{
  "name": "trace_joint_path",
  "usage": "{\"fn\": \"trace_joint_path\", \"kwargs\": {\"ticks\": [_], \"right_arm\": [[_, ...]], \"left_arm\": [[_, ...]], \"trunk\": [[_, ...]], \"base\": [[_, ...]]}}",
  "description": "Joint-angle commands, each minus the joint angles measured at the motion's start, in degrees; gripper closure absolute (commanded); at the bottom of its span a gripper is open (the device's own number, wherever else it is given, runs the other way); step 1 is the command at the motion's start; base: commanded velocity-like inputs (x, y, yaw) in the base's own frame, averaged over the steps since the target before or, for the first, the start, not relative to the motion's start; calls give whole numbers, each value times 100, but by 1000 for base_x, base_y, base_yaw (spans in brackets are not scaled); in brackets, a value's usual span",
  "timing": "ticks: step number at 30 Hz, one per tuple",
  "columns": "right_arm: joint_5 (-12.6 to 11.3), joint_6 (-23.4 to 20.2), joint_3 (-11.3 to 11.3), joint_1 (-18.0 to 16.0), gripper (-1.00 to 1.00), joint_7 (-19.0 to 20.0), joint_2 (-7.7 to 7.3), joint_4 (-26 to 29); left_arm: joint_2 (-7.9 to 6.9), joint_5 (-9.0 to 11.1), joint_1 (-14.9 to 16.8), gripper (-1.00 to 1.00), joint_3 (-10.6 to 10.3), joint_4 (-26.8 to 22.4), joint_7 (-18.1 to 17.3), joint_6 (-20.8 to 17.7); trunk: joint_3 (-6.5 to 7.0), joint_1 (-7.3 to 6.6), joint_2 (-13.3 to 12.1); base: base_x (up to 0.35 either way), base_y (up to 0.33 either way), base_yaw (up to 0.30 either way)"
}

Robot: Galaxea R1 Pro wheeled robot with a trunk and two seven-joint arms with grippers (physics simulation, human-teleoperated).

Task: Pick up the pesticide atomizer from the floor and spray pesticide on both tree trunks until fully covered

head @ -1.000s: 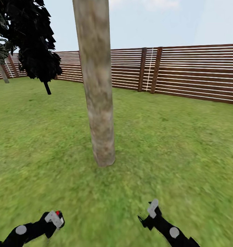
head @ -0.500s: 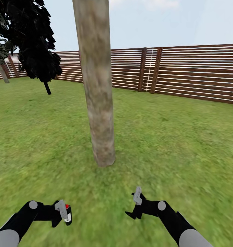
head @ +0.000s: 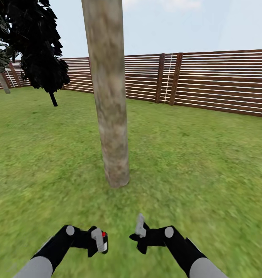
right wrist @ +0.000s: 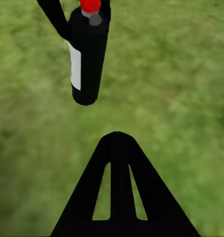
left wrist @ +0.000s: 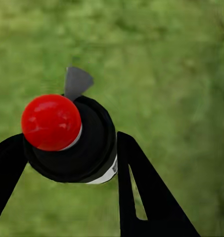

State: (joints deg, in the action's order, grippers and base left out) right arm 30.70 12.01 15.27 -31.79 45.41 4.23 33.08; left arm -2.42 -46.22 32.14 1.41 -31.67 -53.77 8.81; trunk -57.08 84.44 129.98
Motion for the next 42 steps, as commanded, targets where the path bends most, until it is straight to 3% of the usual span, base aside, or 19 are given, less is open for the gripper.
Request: {"fn": "trace_joint_path", "kwargs": {"ticks": [1, 4, 12, 20, 24, 32, 42], "right_arm": [[60, 32, -6, -2, 100, 12, 27, 46], [59, 30, -6, -3, 100, 19, 129, 124], [65, 30, -6, -3, 100, 21, 218, 137], [77, 30, -8, -3, 100, 21, 218, 134], [77, 30, -14, -3, 100, 21, 217, 129], [77, 33, -15, -3, 100, 21, 213, 129], [77, 32, -15, -3, 100, 21, 210, 129]], "left_arm": [[17, -79, 6, 100, -60, -5, 41, 52], [203, -104, 22, 100, -209, -6, 154, 44], [423, -109, 29, 100, -545, -6, 174, 43], [509, -98, 27, 100, -594, -6, 165, 65], [539, -86, 22, 100, -836, -4, 164, 68], [643, -64, 21, 100, -862, 19, 165, 68], [663, -45, 27, 100, -862, -5, 174, 68]], "trunk": [[-5, -1, 2], [-5, -1, 2], [-5, -1, 2], [-5, -1, 2], [-5, -1, 2], [-5, -1, 2], [-5, -1, 2]], "base": [[0, 0, 0], [0, 0, 0], [0, 0, 0], [0, 0, 0], [0, 0, 0], [0, 0, 0], [0, 0, 0]]}}
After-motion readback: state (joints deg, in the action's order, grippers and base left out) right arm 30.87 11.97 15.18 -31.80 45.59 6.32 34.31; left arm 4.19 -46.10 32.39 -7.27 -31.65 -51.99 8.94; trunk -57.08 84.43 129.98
